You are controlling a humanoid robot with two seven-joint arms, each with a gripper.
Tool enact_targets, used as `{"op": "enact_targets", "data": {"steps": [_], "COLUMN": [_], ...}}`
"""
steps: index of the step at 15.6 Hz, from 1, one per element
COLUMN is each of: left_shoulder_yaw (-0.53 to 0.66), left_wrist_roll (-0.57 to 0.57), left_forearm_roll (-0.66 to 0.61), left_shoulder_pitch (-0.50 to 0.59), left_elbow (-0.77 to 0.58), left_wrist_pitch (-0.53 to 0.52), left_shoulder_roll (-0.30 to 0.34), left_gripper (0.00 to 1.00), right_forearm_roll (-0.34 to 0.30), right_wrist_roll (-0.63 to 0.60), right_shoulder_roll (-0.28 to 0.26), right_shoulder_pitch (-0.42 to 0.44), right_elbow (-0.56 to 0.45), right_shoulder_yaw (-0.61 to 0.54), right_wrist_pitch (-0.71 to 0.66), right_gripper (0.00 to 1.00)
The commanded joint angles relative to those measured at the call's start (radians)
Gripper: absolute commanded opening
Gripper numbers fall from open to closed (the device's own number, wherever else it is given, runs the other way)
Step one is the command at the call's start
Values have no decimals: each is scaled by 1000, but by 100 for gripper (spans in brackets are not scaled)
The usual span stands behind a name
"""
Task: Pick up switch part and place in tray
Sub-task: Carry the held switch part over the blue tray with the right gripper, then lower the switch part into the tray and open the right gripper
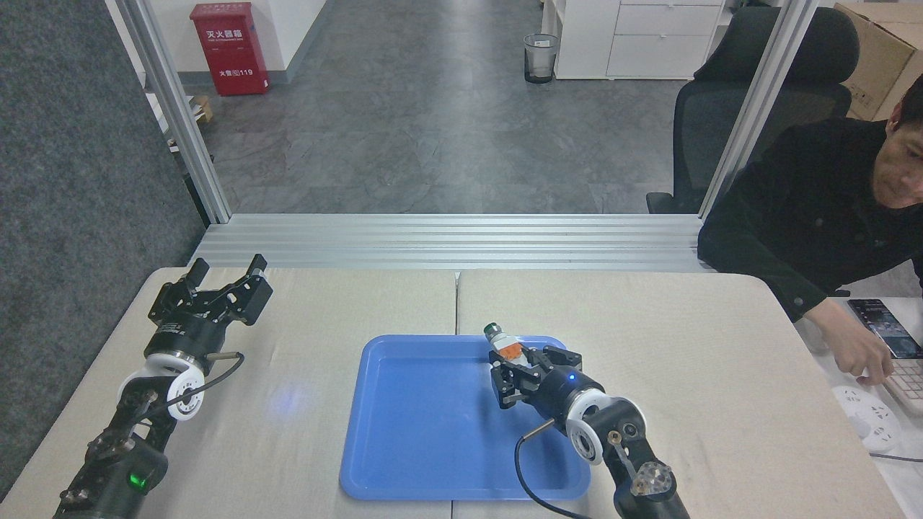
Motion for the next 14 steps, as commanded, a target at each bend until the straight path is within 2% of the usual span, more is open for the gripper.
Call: {"op": "enact_targets", "data": {"steps": [1, 2, 3, 4, 5, 7, 8, 9, 11, 14], "left_shoulder_yaw": [0, 0, 0, 0, 0, 0, 0, 0, 0, 0], "left_wrist_roll": [-1, -1, -1, -1, -1, -1, -1, -1, -1, -1], "left_forearm_roll": [0, 0, 0, 0, 0, 0, 0, 0, 0, 0], "left_shoulder_pitch": [0, 0, 0, 0, 0, 0, 0, 0, 0, 0], "left_elbow": [0, 0, 0, 0, 0, 0, 0, 0, 0, 0], "left_wrist_pitch": [1, 1, 1, 1, 1, 1, 1, 1, 1, 1], "left_shoulder_roll": [0, 0, 0, 0, 0, 0, 0, 0, 0, 0], "left_gripper": [100, 100, 100, 100, 100, 100, 100, 100, 100, 100], "right_forearm_roll": [167, 172, 172, 171, 160, 128, 84, 47, 31, -10], "right_wrist_roll": [28, 28, 27, 27, 23, -9, -42, -79, -177, -256], "right_shoulder_roll": [48, 48, 45, 45, 45, 60, 65, 51, 7, -58], "right_shoulder_pitch": [97, 98, 98, 98, 98, 60, 3, -26, -56, -48], "right_elbow": [-76, -52, -32, -27, -27, -29, -32, -39, -42, -53], "right_shoulder_yaw": [181, 173, 164, 146, 120, 17, -49, -116, -286, -503], "right_wrist_pitch": [-66, -63, -54, -39, -36, -25, -14, -8, -6, 13], "right_gripper": [0, 0, 16, 85, 100, 100, 100, 100, 100, 100]}}
